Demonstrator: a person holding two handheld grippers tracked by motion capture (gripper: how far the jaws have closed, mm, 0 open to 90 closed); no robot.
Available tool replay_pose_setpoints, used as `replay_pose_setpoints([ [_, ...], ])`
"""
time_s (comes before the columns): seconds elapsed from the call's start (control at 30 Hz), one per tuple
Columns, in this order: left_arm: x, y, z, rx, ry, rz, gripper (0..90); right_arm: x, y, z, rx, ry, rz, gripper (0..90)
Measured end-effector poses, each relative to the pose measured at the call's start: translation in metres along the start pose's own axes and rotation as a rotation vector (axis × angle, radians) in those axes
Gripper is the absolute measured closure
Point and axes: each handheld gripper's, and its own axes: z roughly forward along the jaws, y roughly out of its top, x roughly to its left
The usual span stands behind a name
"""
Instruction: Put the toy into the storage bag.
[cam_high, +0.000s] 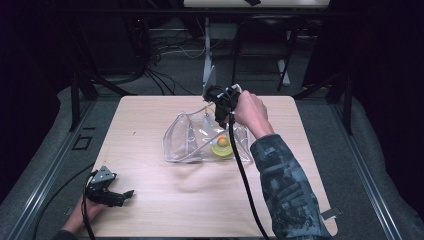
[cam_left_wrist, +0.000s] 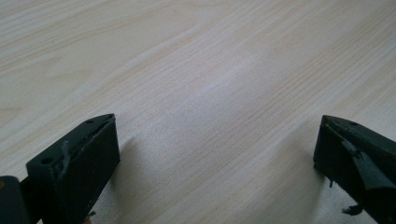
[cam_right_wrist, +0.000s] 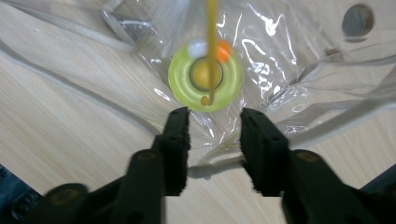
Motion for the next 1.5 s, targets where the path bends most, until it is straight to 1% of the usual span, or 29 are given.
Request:
replay_pose_setpoints([
  [0.03, 0.0, 0.0, 0.0, 0.001, 0.0, 0.003, 0.2, 0.0, -0.001, -0.004, 0.001, 0.0, 0.003, 55.0],
  [0.07, 0.0, 0.0, 0.0, 0.0, 0.0, 0.0, 0.2, 0.001, -0.002, -0.008, -0.008, -0.006, 0.003, 51.6],
  [0.17, 0.0, 0.0, 0.0, 0.0, 0.0, 0.0, 0.2, 0.001, -0.006, -0.019, -0.053, -0.015, 0.015, 40.5],
  [0.2, 0.0, 0.0, 0.0, 0.0, 0.0, 0.001, 0.2, 0.001, -0.007, -0.023, -0.07, -0.017, 0.028, 36.2],
  [0.27, 0.0, 0.0, 0.0, 0.0, 0.0, 0.0, 0.2, 0.0, -0.01, -0.031, -0.092, -0.016, 0.044, 30.0],
  [0.37, 0.0, 0.0, 0.0, 0.0, 0.0, 0.0, 0.2, -0.001, -0.015, -0.04, -0.118, -0.012, 0.053, 21.8],
  [0.43, 0.0, 0.0, 0.0, 0.0, 0.0, 0.0, 0.2, -0.001, -0.019, -0.046, -0.142, -0.008, 0.055, 19.2],
  [0.5, 0.0, 0.0, 0.0, 0.0, 0.0, 0.0, 0.2, -0.002, -0.022, -0.051, -0.155, -0.01, 0.044, 18.4],
  [0.67, 0.0, 0.0, 0.0, 0.0, 0.0, 0.0, 0.2, -0.004, -0.031, -0.057, -0.179, -0.016, 0.052, 13.3],
  [0.7, 0.0, 0.0, 0.0, 0.0, 0.0, 0.0, 0.2, -0.004, -0.033, -0.058, -0.185, -0.017, 0.055, 10.7],
  [0.83, 0.0, 0.0, 0.0, 0.0, 0.0, 0.001, 0.2, -0.006, -0.045, -0.064, -0.199, -0.05, 0.067, 3.5],
  [0.87, 0.0, 0.0, 0.0, 0.0, 0.0, 0.0, 0.2, -0.007, -0.047, -0.065, -0.195, -0.053, 0.067, 1.7],
  [0.9, 0.0, 0.0, 0.0, 0.0, 0.0, 0.0, 0.2, -0.007, -0.049, -0.065, -0.194, -0.059, 0.072, 0.1],
  [0.97, 0.0, 0.0, 0.0, 0.0, 0.0, 0.0, 0.2, -0.009, -0.056, -0.064, -0.205, -0.057, 0.085, 0.0],
  [1.0, 0.0, 0.0, 0.0, 0.0, 0.0, 0.0, 0.2, -0.01, -0.06, -0.065, -0.2, -0.054, 0.094, 0.0],
  [1.07, 0.0, 0.0, 0.0, 0.001, 0.0, 0.003, 0.2, -0.012, -0.065, -0.062, -0.196, -0.057, 0.094, 0.0],
  [1.1, 0.0, 0.0, 0.0, 0.0, 0.0, 0.0, 0.2, -0.012, -0.068, -0.06, -0.203, -0.05, 0.102, 0.0],
  [1.13, 0.0, 0.0, 0.0, 0.0, 0.0, 0.0, 0.2, -0.012, -0.071, -0.058, -0.197, -0.051, 0.095, 0.0],
  [1.23, 0.0, 0.0, 0.0, 0.0, 0.0, 0.0, 0.2, -0.012, -0.079, -0.048, -0.184, -0.048, 0.096, 0.0],
  [1.27, 0.0, 0.0, 0.001, -0.009, 0.007, -0.002, 0.2, -0.013, -0.082, -0.045, -0.175, -0.042, 0.1, 0.0],
  [1.5, 0.0, 0.0, 0.001, -0.008, 0.006, 0.0, 0.2, -0.021, -0.099, -0.021, -0.15, -0.021, 0.129, 0.0],
])
